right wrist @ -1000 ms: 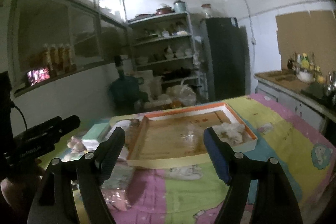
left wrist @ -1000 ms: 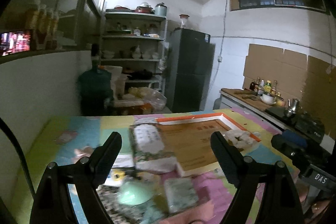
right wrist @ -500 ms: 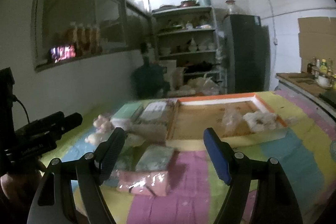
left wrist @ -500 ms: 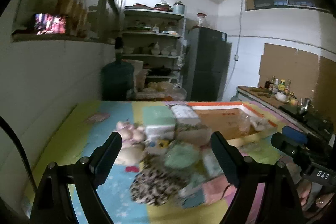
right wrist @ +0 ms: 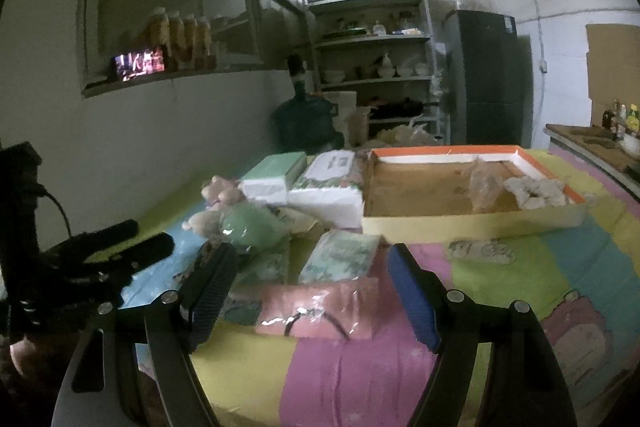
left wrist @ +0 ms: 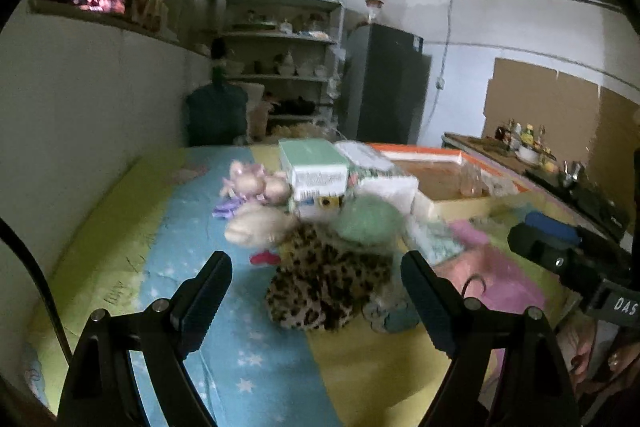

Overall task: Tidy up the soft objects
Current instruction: 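Move both open grippers back over the remaining items on the quilt, then grasp the leopard-print cloth with left gripper while right gripper grasps the bagged green sponge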

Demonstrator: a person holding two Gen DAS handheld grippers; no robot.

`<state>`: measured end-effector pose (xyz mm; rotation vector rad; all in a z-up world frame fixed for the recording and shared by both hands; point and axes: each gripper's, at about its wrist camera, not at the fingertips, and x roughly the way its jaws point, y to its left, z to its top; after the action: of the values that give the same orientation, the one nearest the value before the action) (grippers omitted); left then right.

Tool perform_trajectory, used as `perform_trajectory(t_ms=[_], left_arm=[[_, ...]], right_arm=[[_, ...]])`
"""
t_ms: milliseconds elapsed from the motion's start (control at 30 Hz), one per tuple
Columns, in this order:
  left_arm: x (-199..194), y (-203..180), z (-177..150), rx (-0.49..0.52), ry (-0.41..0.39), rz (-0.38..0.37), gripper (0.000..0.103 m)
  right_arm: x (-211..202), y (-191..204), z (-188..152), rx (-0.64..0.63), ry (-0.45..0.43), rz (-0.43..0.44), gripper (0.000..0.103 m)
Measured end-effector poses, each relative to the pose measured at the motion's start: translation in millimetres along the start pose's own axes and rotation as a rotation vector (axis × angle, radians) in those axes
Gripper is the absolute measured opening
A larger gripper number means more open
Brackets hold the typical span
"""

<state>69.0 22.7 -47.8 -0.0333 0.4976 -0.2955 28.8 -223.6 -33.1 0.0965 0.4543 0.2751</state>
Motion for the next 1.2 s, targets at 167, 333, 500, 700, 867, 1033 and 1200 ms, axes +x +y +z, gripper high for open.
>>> perform_trajectory(t_ms=[167, 333, 500, 700, 867, 1033, 1200], left_arm=[[18.2, 2.0, -7.4, -0.014, 0.057, -0.015, 0.087], [37.4, 10.5, -12.3, -0.047, 0.107, -0.017, 0.082], [52.0, 11.0, -13.9, -0.058, 0.143, -0.033, 0.073], [60.0, 9.3, -17.8, -0.06, 0.162, -0.034, 0.057], [56.5, 18.6, -20.5, -0.1, 0.141, -0.034, 0.017], [45.2, 24.2, -24.3, -0.126, 0.117, -0.036, 0.015], [30.7, 28.8, -25.0, -0.136, 0.095, -0.029, 0.015]], right_arm=[[6.4, 0.6, -3.1, 0.017, 0.017, 0.01, 0.078], [8.8, 1.4, -6.4, 0.023, 0.027, 0.011, 0.078], [13.0, 2.5, -6.7, 0.023, 0.031, 0.014, 0.078], [17.3, 2.1, -9.2, 0.025, 0.041, 0.015, 0.079], [22.0, 1.3, -11.2, 0.031, 0.057, 0.022, 0.079], [29.6, 10.0, -6.0, 0.005, 0.066, 0.064, 0.079], [53.6, 27.0, 4.2, -0.05, 0.099, 0.155, 0.079]])
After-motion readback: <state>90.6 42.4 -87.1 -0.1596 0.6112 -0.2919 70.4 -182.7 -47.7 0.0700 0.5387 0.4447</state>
